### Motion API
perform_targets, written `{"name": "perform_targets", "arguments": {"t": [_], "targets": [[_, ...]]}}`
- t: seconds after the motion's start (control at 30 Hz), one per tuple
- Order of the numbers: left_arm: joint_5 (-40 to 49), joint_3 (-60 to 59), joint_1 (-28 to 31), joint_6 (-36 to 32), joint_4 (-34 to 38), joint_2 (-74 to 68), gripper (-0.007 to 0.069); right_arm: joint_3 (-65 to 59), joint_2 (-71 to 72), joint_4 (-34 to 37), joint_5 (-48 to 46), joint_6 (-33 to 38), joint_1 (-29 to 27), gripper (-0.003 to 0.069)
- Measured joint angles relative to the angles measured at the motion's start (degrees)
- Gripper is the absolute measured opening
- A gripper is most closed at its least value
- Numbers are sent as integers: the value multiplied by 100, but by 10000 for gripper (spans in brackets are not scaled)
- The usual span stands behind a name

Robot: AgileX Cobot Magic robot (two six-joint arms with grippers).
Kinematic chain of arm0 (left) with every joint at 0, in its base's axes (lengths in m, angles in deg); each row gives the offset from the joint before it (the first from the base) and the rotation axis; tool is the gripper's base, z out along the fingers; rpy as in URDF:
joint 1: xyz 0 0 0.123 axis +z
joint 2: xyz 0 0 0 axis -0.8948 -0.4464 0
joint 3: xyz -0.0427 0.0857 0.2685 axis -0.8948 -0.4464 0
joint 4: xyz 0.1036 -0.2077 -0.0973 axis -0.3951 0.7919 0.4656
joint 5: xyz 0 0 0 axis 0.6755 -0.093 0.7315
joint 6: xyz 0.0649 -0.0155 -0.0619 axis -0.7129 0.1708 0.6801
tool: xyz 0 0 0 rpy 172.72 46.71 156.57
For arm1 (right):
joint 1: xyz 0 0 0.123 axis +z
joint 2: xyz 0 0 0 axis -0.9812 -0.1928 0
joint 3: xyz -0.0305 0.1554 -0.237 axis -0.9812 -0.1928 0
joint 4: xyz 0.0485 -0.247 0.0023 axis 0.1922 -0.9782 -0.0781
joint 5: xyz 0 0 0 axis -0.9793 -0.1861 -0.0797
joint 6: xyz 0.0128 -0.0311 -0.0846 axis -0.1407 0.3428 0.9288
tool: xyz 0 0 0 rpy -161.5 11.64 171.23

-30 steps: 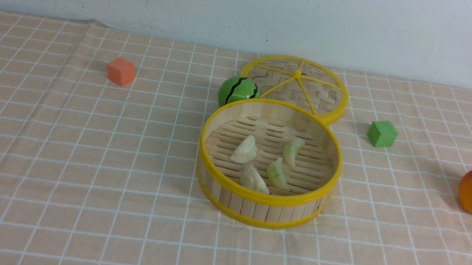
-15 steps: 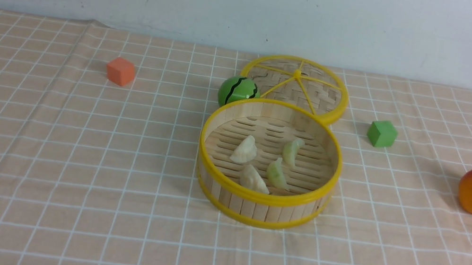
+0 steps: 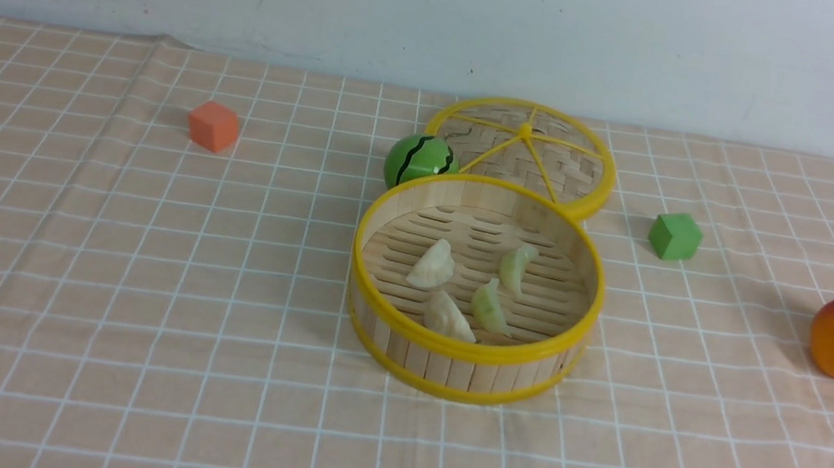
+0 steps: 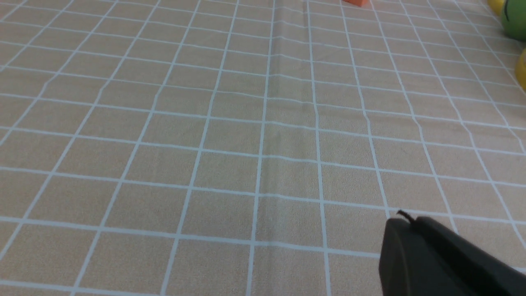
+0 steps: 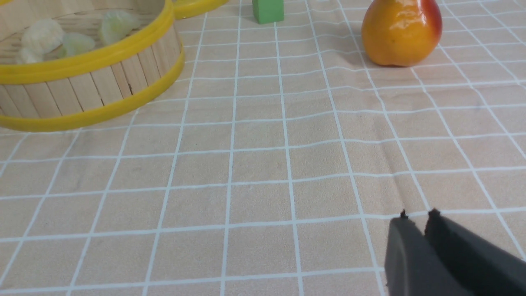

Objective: Put the dumplings into the steamer on the table with the brown tablecloth.

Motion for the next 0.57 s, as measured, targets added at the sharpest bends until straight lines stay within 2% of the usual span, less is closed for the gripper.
{"name": "perform_targets", "arguments": {"t": [0.57], "targets": [[0, 0, 0, 0, 0, 0, -2, 0, 0, 0, 0, 0, 0, 78]]}}
